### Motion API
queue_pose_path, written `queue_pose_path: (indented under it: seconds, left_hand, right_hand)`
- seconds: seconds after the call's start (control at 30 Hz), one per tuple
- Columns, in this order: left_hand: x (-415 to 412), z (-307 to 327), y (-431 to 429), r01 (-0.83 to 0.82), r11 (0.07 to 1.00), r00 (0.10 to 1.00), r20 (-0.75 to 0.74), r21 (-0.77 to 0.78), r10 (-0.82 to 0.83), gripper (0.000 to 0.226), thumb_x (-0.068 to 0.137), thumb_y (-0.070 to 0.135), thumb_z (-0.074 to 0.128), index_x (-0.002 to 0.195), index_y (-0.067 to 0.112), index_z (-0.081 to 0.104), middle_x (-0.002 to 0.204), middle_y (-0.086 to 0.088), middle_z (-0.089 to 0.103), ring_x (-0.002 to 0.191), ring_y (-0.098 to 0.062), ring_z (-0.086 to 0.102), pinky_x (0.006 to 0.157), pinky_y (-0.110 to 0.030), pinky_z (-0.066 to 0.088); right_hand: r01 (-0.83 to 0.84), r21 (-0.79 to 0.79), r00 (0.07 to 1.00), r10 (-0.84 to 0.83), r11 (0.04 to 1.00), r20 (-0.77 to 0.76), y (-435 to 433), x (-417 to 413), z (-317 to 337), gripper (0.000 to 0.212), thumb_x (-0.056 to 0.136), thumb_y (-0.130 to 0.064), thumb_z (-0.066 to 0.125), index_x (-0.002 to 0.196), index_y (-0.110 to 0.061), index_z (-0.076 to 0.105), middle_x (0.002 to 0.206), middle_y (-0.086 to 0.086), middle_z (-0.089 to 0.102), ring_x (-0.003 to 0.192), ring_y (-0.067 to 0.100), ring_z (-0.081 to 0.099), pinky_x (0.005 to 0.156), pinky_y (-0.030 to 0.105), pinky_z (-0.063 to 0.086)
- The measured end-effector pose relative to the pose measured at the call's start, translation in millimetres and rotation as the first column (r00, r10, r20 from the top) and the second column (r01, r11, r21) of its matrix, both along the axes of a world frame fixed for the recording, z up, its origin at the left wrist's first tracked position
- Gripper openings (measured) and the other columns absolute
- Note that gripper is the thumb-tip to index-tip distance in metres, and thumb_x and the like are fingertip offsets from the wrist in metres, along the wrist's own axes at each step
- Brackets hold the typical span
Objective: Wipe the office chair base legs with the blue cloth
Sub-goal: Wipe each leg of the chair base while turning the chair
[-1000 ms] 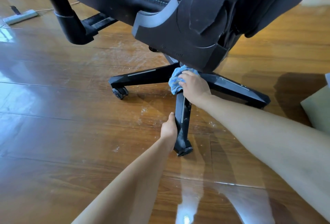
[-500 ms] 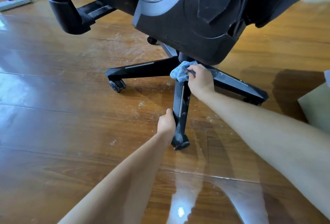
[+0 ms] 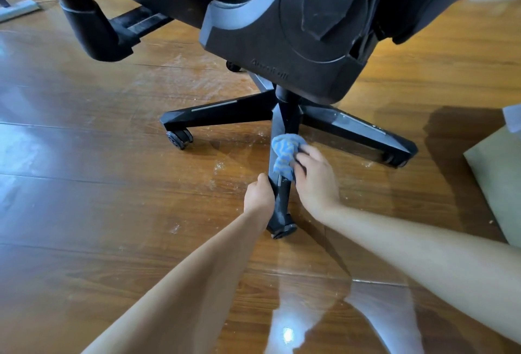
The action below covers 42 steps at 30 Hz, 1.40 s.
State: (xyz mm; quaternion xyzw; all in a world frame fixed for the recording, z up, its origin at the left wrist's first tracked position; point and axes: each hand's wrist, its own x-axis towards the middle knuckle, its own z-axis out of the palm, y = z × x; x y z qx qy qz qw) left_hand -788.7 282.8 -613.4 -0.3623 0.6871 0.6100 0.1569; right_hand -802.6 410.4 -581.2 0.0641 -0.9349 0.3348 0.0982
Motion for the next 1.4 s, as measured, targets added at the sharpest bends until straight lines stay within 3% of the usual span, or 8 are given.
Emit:
queue_pose_path:
  seconds: [0.23, 0.4, 0.5, 0.63, 0.77, 1.13, 1.27, 1.4]
  left_hand:
    - [1.3, 7.0, 0.0, 0.007, 1.0, 1.0, 0.022, 0.002, -0.007, 0.041, 0.103, 0.037, 0.03, 0.085, 0.016, 0.06, 0.078, -0.006, 0.06, 0.069, -0.022, 0.05, 0.062, -0.035, 0.037]
    - [-0.8, 2.9, -0.5, 0.01, 1.0, 1.0, 0.0, 0.021, -0.01, 0.044, 0.109, 0.031, 0.03, 0.102, 0.01, 0.067, 0.092, -0.01, 0.069, 0.079, -0.027, 0.06, 0.075, -0.038, 0.049]
    - [0.7, -0.3, -1.7, 0.028, 0.999, 0.999, -0.026, 0.016, -0.027, 0.04, 0.11, 0.027, 0.034, 0.113, 0.008, 0.069, 0.091, -0.007, 0.069, 0.075, -0.023, 0.06, 0.067, -0.034, 0.046]
    - [2.8, 4.2, -1.0, -0.014, 0.999, 1.0, -0.024, 0.051, 0.015, 0.042, 0.107, 0.032, 0.033, 0.099, 0.012, 0.069, 0.096, -0.01, 0.072, 0.084, -0.029, 0.065, 0.078, -0.04, 0.052]
    - [3.7, 7.4, -0.6, -0.049, 0.999, 0.999, -0.009, 0.006, 0.049, 0.039, 0.105, 0.031, 0.032, 0.081, 0.015, 0.057, 0.081, -0.006, 0.059, 0.072, -0.023, 0.05, 0.066, -0.036, 0.038]
    - [9.9, 8.0, -1.7, -0.301, 0.942, 0.951, -0.029, 0.149, 0.308, 0.034, 0.101, 0.025, 0.036, 0.08, 0.012, 0.058, 0.081, -0.007, 0.061, 0.075, -0.024, 0.052, 0.072, -0.037, 0.045]
    - [14.7, 13.4, 0.2, -0.216, 0.973, 0.97, -0.093, 0.082, 0.224, 0.027, 0.097, 0.014, 0.038, 0.076, 0.013, 0.055, 0.08, -0.005, 0.059, 0.072, -0.023, 0.047, 0.069, -0.036, 0.039]
    - [17.4, 25.2, 0.9, -0.218, 0.975, 0.969, -0.108, 0.033, 0.221, 0.023, 0.098, 0.014, 0.04, 0.082, 0.013, 0.057, 0.082, -0.004, 0.059, 0.077, -0.025, 0.046, 0.07, -0.037, 0.037]
  right_hand:
    - [0.144, -0.002, 0.99, -0.144, 0.99, 0.008, -25.7, -64.8, 20.8, 0.024, 0.102, -0.011, 0.054, 0.119, -0.007, 0.071, 0.13, 0.001, 0.064, 0.113, 0.024, 0.063, 0.088, 0.031, 0.05]
    - [-0.109, 0.01, 0.994, 0.109, 0.994, -0.003, -7.7, 5.2, 13.1, 0.035, 0.106, -0.023, 0.055, 0.139, -0.019, 0.066, 0.145, -0.009, 0.061, 0.133, 0.007, 0.055, 0.114, 0.025, 0.041]
    - [-0.205, -0.024, 0.977, 0.206, 0.978, 0.056, 4.0, 46.9, 4.7, 0.038, 0.106, -0.027, 0.057, 0.143, -0.023, 0.062, 0.152, -0.017, 0.053, 0.139, -0.003, 0.046, 0.114, 0.01, 0.031]
    - [-0.153, -0.001, 0.988, 0.153, 0.988, 0.031, -2.6, 13.0, 8.7, 0.037, 0.105, -0.023, 0.058, 0.142, -0.022, 0.063, 0.152, -0.015, 0.053, 0.136, -0.001, 0.049, 0.115, 0.014, 0.031]
    - [-0.049, -0.026, 0.999, 0.05, 0.998, 0.022, -12.1, -40.7, 20.3, 0.035, 0.105, -0.016, 0.056, 0.139, -0.015, 0.066, 0.147, -0.003, 0.06, 0.136, 0.011, 0.055, 0.117, 0.023, 0.037]
    - [-0.228, 0.02, 0.974, 0.228, 0.973, -0.004, 9.5, 66.8, -1.3, 0.036, 0.102, -0.014, 0.063, 0.138, -0.019, 0.066, 0.148, -0.01, 0.058, 0.134, 0.004, 0.054, 0.111, 0.024, 0.045]
    - [-0.109, 0.071, 0.994, 0.107, 0.992, 0.019, -5.1, 4.1, 18.0, 0.035, 0.105, -0.015, 0.054, 0.137, -0.018, 0.068, 0.147, -0.006, 0.059, 0.134, 0.016, 0.058, 0.108, 0.036, 0.051]
    - [0.078, 0.117, 0.996, -0.081, 0.99, 0.026, -23.1, -32.0, 32.7, 0.03, 0.106, -0.018, 0.048, 0.124, -0.014, 0.072, 0.132, 0.0, 0.07, 0.115, 0.028, 0.066, 0.086, 0.037, 0.056]
